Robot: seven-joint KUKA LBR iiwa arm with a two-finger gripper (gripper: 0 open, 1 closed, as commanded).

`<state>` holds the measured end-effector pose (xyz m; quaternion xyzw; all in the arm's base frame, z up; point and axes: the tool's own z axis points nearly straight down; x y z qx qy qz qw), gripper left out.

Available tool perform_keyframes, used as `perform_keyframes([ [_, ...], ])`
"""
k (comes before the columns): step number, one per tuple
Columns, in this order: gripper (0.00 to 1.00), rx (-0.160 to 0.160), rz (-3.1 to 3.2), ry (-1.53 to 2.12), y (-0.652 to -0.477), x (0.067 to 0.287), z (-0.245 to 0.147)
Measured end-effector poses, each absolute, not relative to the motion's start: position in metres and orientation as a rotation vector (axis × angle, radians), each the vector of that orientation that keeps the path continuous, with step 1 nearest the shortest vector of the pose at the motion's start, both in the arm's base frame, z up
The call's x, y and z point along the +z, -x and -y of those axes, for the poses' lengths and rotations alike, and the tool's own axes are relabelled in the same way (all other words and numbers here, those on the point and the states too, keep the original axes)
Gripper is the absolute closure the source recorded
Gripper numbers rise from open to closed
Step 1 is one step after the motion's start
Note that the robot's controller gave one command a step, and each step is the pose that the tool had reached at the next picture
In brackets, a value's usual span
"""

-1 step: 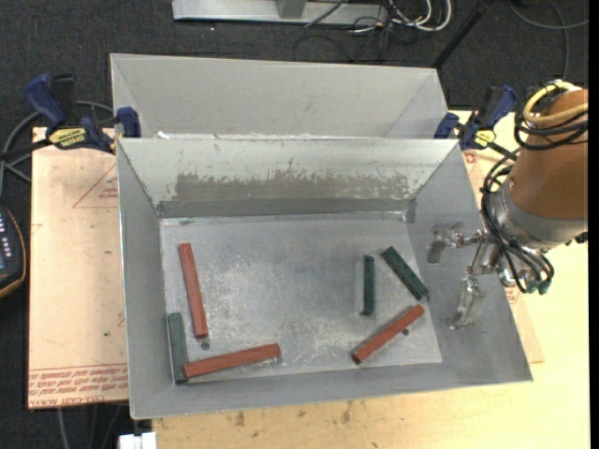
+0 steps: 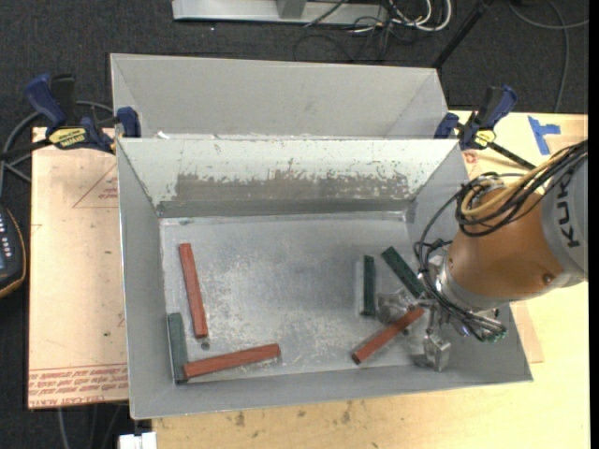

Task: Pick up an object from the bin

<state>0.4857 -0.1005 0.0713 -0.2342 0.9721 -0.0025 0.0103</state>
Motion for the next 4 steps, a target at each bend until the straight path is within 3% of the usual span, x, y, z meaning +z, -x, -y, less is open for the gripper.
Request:
perform_keyframes([
  [1,0.0,0.001,-3.078,0.602,-0.501,0.101,0.084],
  [2,0.0,0.0,-3.05,0.741,-0.515,0.1,0.092],
  [3,0.0,0.001,-2.697,1.602,-0.557,0.07,0.056],
  [4,0.0,-0.001,-2.671,1.645,-0.582,0.07,0.057],
])
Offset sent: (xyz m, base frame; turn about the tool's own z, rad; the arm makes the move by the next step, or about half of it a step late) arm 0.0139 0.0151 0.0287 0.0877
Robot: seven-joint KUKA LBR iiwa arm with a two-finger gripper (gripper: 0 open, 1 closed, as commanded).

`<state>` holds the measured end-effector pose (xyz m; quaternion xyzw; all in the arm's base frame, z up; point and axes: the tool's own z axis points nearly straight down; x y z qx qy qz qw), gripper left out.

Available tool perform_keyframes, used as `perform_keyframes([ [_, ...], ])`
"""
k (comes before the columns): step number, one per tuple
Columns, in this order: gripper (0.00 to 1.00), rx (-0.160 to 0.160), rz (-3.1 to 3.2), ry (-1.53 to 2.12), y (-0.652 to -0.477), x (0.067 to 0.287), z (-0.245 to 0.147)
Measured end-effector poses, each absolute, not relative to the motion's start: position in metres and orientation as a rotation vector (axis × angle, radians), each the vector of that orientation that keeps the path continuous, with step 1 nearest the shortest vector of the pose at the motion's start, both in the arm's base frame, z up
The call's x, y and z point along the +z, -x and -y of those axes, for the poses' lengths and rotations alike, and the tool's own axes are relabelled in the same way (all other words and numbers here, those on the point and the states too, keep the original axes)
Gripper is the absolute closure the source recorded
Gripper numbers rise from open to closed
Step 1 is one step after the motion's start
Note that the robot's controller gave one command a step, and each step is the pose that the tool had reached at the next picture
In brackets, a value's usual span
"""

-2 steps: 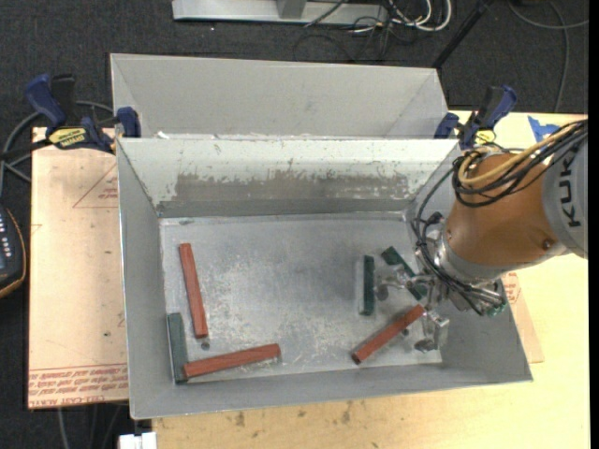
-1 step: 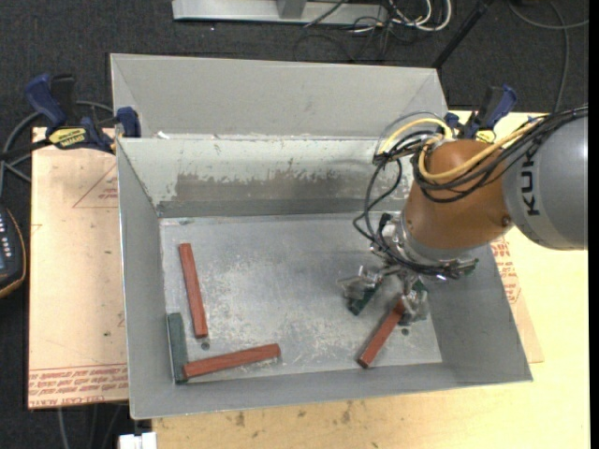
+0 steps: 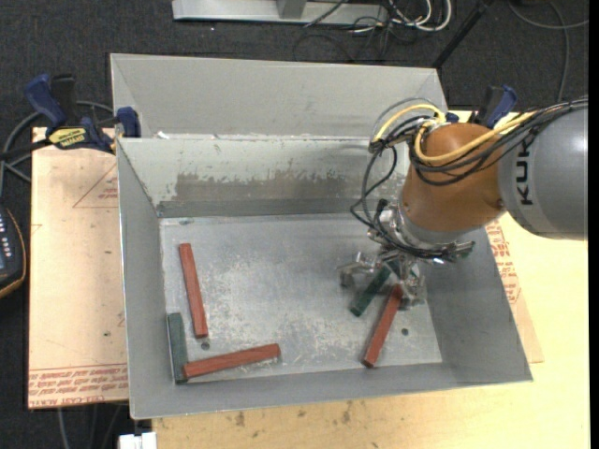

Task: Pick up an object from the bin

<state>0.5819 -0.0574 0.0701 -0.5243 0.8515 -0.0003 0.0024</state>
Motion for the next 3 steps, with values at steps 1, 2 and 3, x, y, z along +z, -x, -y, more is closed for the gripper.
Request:
perform_keyframes([
  [1,1.0,0.001,-2.673,1.644,-0.581,0.071,0.058],
  [2,1.0,-0.004,-2.673,1.638,-0.583,0.124,0.057],
  [3,1.0,0.0,-2.678,1.633,-0.584,0.131,0.056],
])
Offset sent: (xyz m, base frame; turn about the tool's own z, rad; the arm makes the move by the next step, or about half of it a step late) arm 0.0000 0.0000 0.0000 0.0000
